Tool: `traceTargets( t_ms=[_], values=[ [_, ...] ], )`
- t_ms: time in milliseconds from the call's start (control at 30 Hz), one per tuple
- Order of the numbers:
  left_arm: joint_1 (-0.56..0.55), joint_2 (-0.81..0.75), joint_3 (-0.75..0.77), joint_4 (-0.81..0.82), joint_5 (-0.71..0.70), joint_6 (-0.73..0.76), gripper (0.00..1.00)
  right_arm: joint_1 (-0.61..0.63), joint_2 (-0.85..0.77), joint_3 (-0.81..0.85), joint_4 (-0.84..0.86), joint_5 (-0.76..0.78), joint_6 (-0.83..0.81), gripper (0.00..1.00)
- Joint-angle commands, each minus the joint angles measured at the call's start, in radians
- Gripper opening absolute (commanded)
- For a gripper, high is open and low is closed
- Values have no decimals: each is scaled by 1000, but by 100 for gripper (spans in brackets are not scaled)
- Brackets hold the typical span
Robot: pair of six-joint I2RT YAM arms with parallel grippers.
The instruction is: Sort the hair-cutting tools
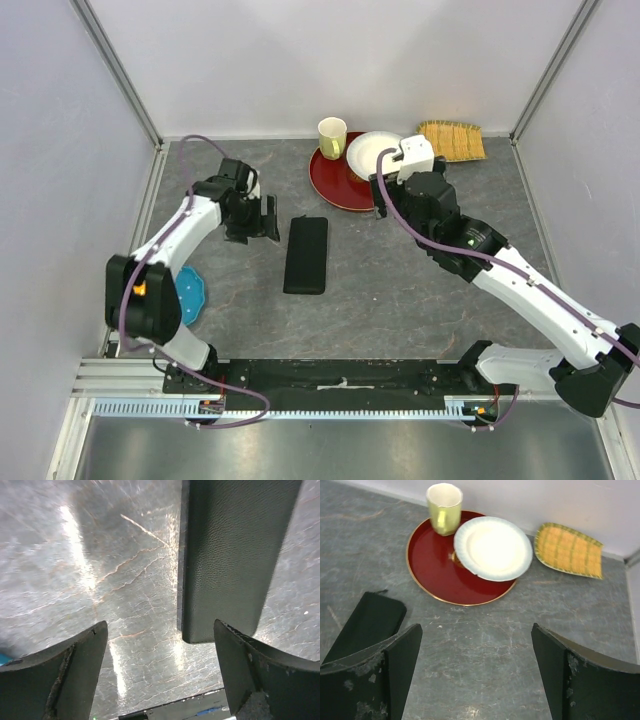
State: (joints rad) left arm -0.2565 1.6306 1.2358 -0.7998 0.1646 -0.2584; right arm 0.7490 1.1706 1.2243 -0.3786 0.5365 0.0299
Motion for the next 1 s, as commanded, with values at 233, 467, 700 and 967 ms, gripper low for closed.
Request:
traceTargets(
  t_ms=[233,467,700,967],
  values=[
    [-1,-478,80,70,-99,-15,99,1,-120,102,-14,447,203,98],
    [-1,-612,206,76,-36,27,100,1,-163,178,-13,500,222,98],
    [-3,-630,297,37,-36,41,100,1,-178,202,-9,503,219,98],
    [-1,-630,300,24,-59,50,100,3,-183,193,-9,462,200,98]
  ],
)
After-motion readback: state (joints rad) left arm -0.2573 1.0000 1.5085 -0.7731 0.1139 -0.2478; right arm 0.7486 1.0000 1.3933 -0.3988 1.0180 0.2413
